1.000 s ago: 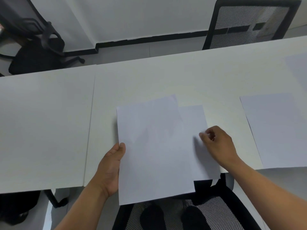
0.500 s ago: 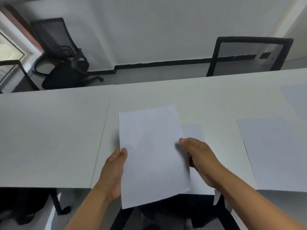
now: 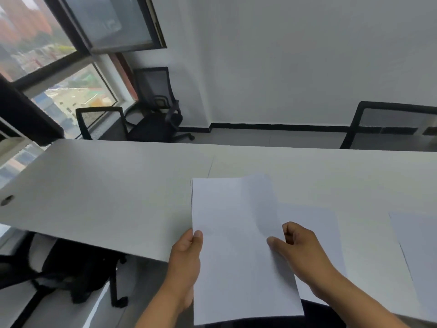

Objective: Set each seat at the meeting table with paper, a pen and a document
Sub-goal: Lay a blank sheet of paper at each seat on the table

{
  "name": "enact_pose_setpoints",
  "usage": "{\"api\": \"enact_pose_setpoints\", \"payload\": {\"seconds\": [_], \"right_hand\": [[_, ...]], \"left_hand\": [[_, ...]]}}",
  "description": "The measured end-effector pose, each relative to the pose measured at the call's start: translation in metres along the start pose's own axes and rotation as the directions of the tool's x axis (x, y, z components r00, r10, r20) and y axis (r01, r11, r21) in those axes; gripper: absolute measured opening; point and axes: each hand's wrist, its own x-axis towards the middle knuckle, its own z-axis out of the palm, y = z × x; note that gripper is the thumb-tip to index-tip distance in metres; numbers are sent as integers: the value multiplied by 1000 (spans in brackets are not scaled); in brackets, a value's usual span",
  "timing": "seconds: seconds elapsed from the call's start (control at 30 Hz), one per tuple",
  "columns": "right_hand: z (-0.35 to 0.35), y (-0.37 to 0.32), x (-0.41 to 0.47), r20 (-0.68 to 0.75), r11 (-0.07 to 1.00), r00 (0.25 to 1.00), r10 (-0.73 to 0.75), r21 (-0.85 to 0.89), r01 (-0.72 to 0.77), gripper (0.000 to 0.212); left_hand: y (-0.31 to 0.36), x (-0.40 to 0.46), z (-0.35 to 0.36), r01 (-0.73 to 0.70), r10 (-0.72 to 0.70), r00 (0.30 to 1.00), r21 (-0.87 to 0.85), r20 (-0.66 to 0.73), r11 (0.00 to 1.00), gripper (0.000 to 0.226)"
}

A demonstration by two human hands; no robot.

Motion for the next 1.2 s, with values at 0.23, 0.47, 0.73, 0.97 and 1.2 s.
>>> {"api": "enact_pose_setpoints", "payload": {"seconds": [0.23, 0.47, 0.73, 0.97, 1.2], "right_hand": [[104, -26, -34, -95, 1000, 995, -3, 20, 5, 18], [214, -62, -63, -180, 999, 983, -27, 28, 32, 17], [258, -94, -63, -197, 996, 980, -42, 67, 56, 16], [263, -85, -29, -227, 992, 974, -13, 122, 42, 19], [263, -74, 34, -217, 984, 974, 58, 177, -19, 19]], "left_hand": [[-3, 10, -108, 30, -28, 999, -84, 30, 996, 36], [9, 24, -222, 20, -3, 992, -126, 127, 992, 32], [22, 38, -270, 69, -53, 993, -164, 102, 984, 35], [28, 72, -264, 125, -98, 982, -167, 159, 978, 35], [41, 133, -247, 172, -144, 973, -149, 181, 974, 34]]}}
